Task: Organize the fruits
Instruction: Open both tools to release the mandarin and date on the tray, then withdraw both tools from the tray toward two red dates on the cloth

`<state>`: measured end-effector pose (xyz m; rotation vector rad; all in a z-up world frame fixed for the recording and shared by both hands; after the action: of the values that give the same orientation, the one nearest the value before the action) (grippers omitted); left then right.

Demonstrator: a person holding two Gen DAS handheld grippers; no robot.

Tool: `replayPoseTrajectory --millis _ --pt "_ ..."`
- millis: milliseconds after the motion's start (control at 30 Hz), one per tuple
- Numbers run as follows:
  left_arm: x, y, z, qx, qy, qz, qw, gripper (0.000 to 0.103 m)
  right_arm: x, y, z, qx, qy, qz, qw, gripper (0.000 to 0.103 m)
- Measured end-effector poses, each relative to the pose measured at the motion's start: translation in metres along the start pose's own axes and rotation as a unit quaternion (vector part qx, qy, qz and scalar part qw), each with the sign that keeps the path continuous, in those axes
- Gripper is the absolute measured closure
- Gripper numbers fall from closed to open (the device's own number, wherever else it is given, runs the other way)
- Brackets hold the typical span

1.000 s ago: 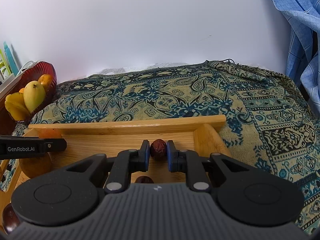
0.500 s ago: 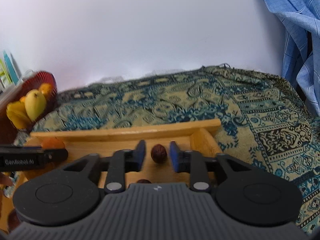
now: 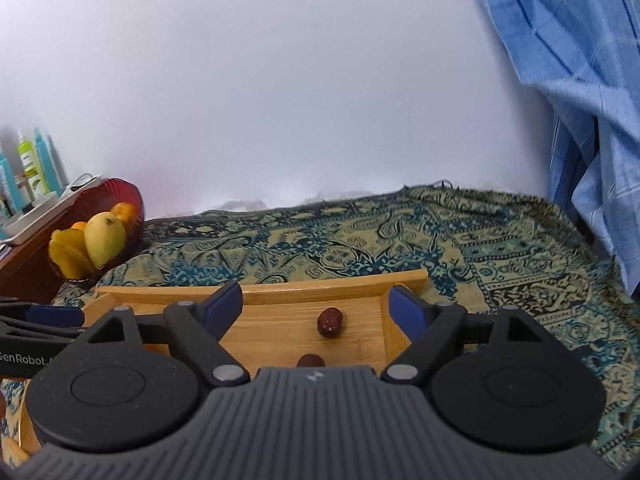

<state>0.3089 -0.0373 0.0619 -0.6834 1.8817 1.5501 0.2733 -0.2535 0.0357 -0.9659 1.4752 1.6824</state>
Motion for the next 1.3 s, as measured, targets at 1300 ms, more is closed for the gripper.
replayPoseTrajectory --millis 1300 --pt "0.172 0.140 0.014 -0.010 -0.029 -0.064 0.9975 0.004 0.120 0.152 0.060 0.028 0.011 -0.073 0.997 0.001"
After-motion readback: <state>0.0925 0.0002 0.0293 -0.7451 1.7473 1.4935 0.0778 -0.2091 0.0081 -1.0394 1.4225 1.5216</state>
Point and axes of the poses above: each gripper's, at about its wrist camera, not at the fingertips, and y roughly against the way its jaws point, z to its left, x to its underside, the point moved 3 cm from there along -y, roughly the way its jaws point, and after that the axes turned 7 degrees about y, right-handed, at the moved point
